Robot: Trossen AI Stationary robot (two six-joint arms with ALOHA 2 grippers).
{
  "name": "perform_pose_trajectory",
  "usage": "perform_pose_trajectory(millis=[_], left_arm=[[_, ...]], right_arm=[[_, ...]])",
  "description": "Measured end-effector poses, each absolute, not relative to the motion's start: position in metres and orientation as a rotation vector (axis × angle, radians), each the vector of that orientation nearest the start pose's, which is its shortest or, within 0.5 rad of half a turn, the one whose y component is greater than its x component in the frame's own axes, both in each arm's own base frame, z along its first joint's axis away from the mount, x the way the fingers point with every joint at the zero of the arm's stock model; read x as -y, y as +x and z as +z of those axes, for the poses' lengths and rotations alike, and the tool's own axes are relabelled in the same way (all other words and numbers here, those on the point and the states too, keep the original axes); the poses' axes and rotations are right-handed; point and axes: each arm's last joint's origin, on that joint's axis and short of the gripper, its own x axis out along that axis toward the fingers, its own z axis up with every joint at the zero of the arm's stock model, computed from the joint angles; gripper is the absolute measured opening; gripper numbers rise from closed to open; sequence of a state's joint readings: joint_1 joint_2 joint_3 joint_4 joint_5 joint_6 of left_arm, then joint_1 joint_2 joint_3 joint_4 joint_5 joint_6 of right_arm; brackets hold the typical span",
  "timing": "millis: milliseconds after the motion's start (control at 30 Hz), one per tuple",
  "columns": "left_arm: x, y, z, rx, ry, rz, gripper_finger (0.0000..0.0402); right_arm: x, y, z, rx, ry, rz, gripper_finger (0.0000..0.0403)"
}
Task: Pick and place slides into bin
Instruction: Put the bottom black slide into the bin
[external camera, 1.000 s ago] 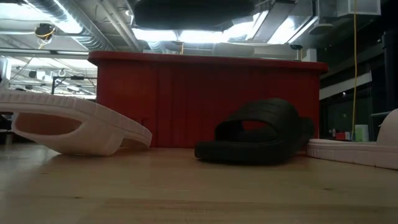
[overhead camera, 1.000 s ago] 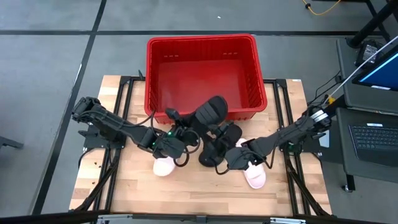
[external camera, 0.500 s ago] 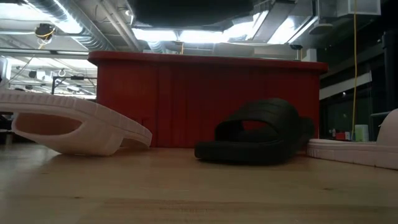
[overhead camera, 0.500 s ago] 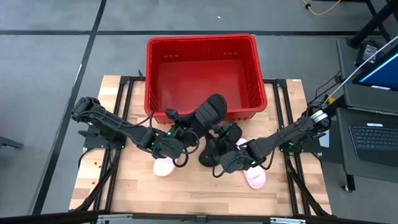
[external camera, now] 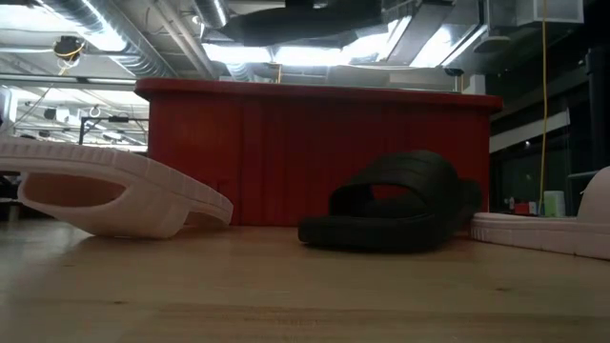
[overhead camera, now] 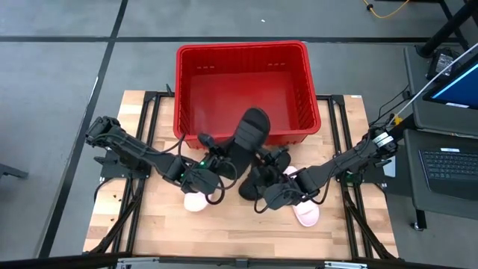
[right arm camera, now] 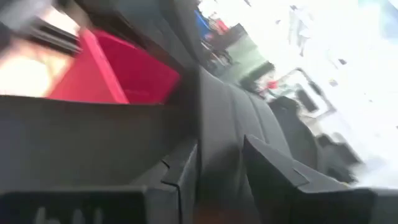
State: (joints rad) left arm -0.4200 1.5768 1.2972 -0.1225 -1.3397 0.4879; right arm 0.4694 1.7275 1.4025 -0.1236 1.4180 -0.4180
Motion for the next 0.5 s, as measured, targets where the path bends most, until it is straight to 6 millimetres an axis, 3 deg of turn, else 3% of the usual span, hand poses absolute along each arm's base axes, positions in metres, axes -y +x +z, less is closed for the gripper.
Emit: perform_pose_trajectory(millis=[500], left_arm=[[0.1228, 0.3219, 0.3279, -0.47, 0.768, 0.76, 0.0003]], right_arm=[[-0.144, 0.3485, 0.312, -0.517, -0.845, -0.914, 0.0118]])
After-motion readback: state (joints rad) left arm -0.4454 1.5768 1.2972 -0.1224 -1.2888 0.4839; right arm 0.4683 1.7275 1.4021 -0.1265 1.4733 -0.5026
